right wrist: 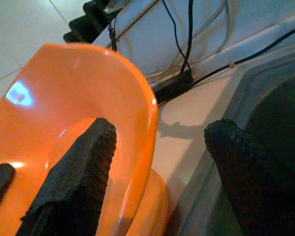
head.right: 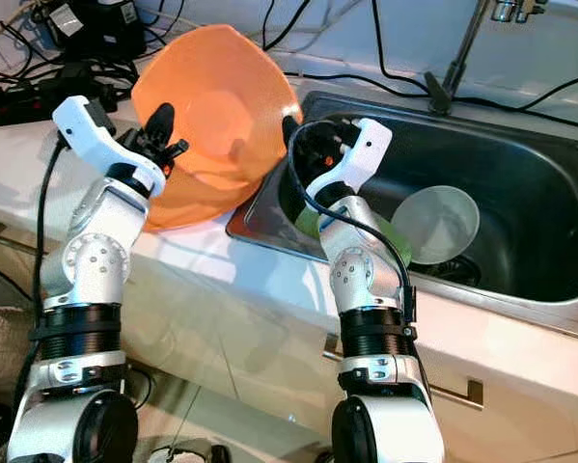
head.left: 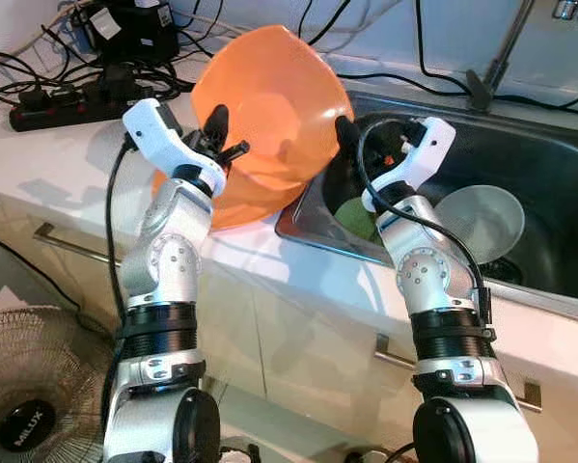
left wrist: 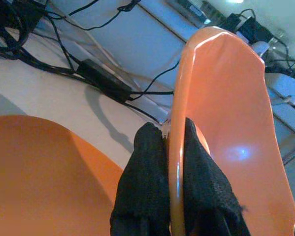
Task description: Kitchen organization
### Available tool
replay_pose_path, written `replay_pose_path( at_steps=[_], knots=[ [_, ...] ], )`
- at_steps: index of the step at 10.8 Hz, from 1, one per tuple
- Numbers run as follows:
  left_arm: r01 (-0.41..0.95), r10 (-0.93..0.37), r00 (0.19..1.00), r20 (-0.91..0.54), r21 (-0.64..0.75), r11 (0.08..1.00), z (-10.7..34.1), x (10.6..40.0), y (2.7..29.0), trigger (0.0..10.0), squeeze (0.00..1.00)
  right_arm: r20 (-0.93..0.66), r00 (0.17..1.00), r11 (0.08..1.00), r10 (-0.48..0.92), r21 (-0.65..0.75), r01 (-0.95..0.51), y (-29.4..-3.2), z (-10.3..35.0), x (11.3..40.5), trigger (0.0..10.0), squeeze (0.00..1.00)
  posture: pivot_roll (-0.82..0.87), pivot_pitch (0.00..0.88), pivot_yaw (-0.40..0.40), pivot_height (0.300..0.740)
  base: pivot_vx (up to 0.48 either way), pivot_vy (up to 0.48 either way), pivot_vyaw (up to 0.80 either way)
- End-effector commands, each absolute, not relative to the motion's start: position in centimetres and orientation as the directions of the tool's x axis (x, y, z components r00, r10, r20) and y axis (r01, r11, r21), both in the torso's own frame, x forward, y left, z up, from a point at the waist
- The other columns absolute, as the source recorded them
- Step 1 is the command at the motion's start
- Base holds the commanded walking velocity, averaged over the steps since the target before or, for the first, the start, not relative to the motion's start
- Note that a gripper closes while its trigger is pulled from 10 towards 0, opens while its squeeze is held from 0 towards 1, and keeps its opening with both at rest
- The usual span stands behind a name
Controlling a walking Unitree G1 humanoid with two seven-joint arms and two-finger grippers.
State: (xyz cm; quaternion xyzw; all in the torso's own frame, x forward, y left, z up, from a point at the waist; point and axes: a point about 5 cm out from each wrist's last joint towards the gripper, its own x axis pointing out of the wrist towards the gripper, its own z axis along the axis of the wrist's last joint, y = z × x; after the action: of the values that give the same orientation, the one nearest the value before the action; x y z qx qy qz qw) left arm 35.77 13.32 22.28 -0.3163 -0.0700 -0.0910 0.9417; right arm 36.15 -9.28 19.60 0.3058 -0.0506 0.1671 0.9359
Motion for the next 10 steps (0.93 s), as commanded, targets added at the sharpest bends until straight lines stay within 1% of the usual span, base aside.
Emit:
replay_pose_path(
  at_steps=[1, 4, 5, 6, 10],
  knots=[
    [0.289, -0.155, 0.95, 0.272, -0.571, 0.768, 23.6, 35.4, 12.6, 10.0, 0.0, 0.192, 0.933, 0.74, 0.304, 0.569, -0.358, -9.0, 19.4, 35.9, 10.0, 0.0, 0.08, 0.0, 0.033, 0.74, 0.0, 0.0, 0.0],
    [0.313, -0.19, 0.945, 0.268, -0.564, 0.764, 23.3, 35.0, 11.6, 10.0, 0.0, 0.176, 0.935, 0.725, 0.309, 0.593, -0.351, -8.8, 19.0, 35.8, 10.0, 0.0, 0.09, 0.0, 0.027, 0.74, 0.0, 0.0, 0.0],
    [0.316, -0.191, 0.944, 0.27, -0.565, 0.763, 23.3, 35.0, 11.5, 10.0, 0.0, 0.174, 0.936, 0.729, 0.307, 0.588, -0.349, -9.0, 18.9, 35.8, 9.6, 0.0, 0.09, 0.0, 0.023, 0.74, 0.0, 0.0, 0.0],
    [0.315, -0.189, 0.944, 0.271, -0.564, 0.764, 23.2, 35.0, 11.5, 10.0, 0.0, 0.167, 0.943, 0.739, 0.288, 0.587, -0.33, -9.4, 18.6, 36.0, 0.0, 0.0, 0.09, 0.001, 0.019, 0.74, 0.0, 0.0, 0.0],
    [0.319, -0.194, 0.942, 0.274, -0.556, 0.768, 23.1, 34.8, 11.3, 10.0, 0.0, 0.17, 0.941, 0.731, 0.293, 0.594, -0.335, -9.6, 18.7, 35.9, 0.0, 0.0, 0.09, 0.005, 0.013, 0.74, 0.0, 0.0, 0.0]
  ],
)
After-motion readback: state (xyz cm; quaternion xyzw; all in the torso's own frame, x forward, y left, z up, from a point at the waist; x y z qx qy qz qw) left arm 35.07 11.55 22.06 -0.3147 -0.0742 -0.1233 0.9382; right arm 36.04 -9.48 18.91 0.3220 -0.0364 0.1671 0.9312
